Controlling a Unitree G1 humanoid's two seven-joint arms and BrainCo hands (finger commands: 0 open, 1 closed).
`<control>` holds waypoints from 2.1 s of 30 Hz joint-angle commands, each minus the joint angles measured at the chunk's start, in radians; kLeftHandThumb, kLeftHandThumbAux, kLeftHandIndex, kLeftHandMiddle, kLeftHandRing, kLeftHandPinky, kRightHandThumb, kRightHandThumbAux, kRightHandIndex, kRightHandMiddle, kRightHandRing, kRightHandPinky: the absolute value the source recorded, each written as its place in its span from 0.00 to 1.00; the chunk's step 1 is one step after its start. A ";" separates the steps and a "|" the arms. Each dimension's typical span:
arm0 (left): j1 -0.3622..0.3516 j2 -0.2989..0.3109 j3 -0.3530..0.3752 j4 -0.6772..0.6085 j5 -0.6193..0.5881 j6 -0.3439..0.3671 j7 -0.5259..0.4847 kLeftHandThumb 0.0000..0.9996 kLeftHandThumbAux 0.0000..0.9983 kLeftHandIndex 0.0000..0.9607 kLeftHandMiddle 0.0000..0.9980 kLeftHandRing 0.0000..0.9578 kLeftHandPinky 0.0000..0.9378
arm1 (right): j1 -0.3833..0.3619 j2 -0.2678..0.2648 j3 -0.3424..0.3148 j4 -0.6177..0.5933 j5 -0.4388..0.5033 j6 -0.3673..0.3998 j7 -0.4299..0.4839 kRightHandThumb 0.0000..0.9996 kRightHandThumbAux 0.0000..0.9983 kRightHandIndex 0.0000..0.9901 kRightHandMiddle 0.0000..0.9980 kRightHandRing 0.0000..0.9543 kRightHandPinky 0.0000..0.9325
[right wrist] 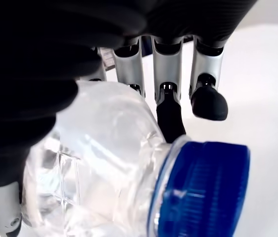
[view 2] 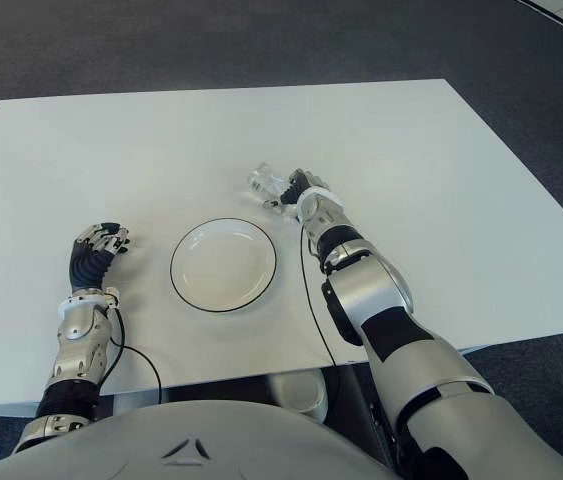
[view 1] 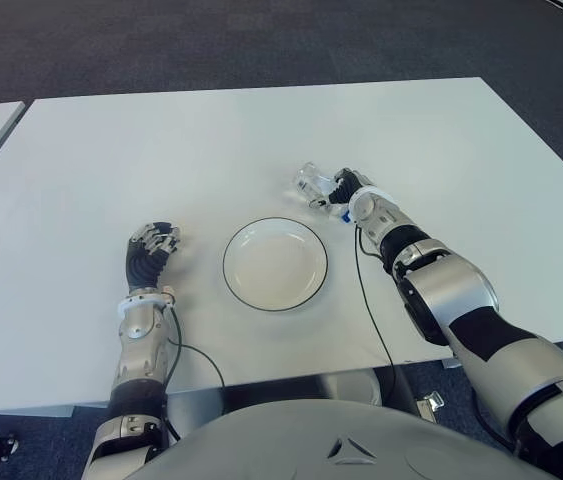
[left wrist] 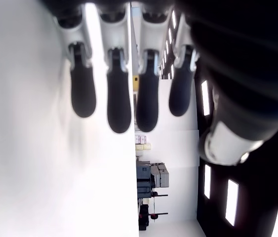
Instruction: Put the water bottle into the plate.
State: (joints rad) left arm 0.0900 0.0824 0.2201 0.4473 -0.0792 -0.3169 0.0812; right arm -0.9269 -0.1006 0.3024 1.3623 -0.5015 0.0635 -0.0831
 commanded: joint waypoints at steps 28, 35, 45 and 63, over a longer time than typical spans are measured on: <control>0.044 -0.030 -0.007 0.134 -0.012 0.134 0.003 0.84 0.68 0.44 0.47 0.54 0.53 | 0.041 0.041 -0.297 0.002 0.234 0.045 0.075 0.70 0.73 0.44 0.76 0.79 0.83; 0.036 -0.031 -0.005 0.147 -0.014 0.130 0.001 0.84 0.68 0.44 0.47 0.54 0.54 | 0.022 0.053 -0.349 -0.013 0.276 -0.004 0.051 0.70 0.72 0.44 0.77 0.80 0.84; 0.034 -0.031 -0.012 0.151 -0.005 0.126 0.002 0.84 0.68 0.45 0.47 0.55 0.54 | -0.010 0.060 -0.348 -0.039 0.277 -0.100 0.066 0.71 0.72 0.44 0.80 0.84 0.87; 0.034 -0.039 -0.013 0.146 -0.006 0.131 0.007 0.84 0.68 0.43 0.47 0.54 0.53 | 0.186 0.050 -0.179 -0.416 0.203 -0.479 0.063 0.71 0.72 0.44 0.88 0.91 0.95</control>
State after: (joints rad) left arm 0.0495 0.0836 0.2186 0.4799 -0.0805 -0.3171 0.0876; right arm -0.8068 -0.0518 0.0869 1.0795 -0.2799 -0.3455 -0.0156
